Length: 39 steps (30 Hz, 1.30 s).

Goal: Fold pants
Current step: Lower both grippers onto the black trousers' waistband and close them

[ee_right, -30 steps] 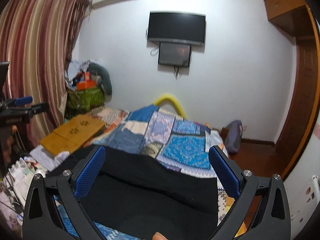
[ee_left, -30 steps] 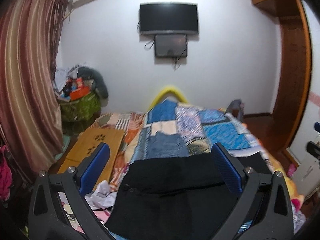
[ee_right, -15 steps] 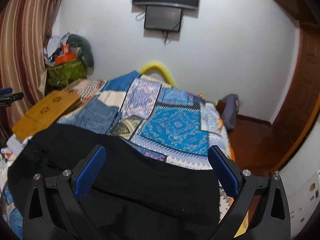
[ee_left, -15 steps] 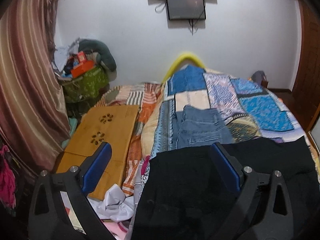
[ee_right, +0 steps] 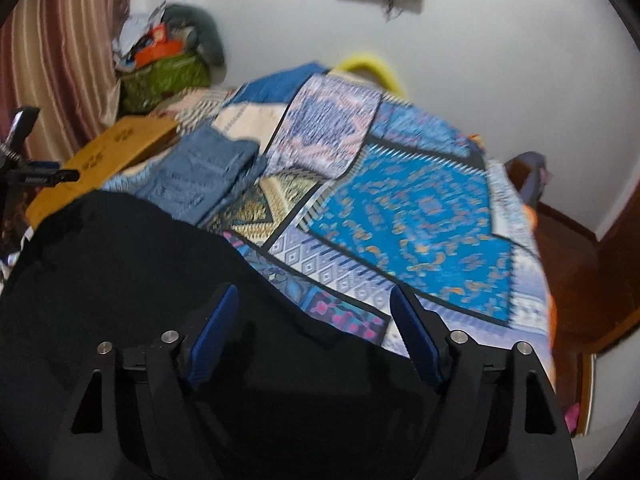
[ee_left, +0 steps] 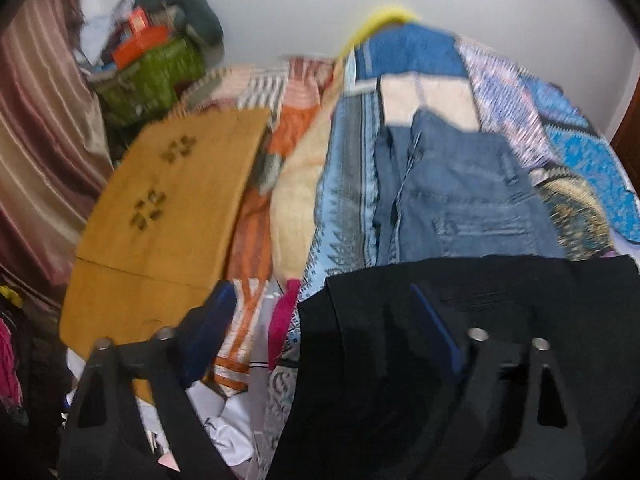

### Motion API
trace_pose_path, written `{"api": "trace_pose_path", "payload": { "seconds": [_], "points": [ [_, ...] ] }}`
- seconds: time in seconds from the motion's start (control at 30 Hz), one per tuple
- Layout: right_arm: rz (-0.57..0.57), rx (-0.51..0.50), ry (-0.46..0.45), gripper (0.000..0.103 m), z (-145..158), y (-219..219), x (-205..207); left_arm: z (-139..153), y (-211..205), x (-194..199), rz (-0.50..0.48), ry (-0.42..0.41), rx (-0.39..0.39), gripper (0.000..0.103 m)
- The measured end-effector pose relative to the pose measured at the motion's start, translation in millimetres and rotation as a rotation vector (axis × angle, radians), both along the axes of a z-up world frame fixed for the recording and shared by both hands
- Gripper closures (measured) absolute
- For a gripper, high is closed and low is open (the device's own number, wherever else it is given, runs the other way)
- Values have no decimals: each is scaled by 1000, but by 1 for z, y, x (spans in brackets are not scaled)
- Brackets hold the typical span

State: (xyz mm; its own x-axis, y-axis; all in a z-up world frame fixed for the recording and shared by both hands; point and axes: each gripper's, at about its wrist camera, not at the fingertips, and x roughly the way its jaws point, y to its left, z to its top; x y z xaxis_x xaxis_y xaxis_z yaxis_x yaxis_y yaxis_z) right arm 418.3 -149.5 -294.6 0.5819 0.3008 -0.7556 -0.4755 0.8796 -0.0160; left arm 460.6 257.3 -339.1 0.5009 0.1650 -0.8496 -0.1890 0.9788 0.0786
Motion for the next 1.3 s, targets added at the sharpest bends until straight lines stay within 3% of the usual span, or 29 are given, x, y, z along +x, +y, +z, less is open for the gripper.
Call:
{"api": "trace_pose_path", "payload": {
  "seconds": [0.07,0.17,0.27,0.37,0.47,0.6,0.63,0.73,0.87,1.1,1.23,1.3],
  "points": [
    [36,-4,42,34,-10,6,12,-19,6,13,10,59,-39,24],
    [89,-8,119,47,-25,18,30,-41,11,24,41,143,-36,28],
    [105,8,196,48,-37,22,42,-56,14,29,50,192,-83,32],
    [127,77,276,54,-39,16,46,-64,13,30,44,222,-131,45],
    [142,136,347,61,-42,10,43,-61,7,27,27,213,-117,62],
    [163,107,343,87,-45,15,26,-48,-2,20,17,185,-62,93],
    [166,106,335,92,-44,15,24,-44,-4,18,10,177,-48,94],
    [156,61,266,96,-41,21,16,-33,-9,12,-2,148,18,101],
    [135,-21,135,97,-31,26,15,-10,-8,8,-16,84,58,101],
    [89,-5,107,97,-25,24,35,-16,1,20,-7,96,-31,100],
    [92,-10,121,97,-30,27,39,-40,1,28,-3,156,-106,87],
    [94,-1,141,97,-33,25,42,-53,3,32,19,192,-134,73]
  ]
}}
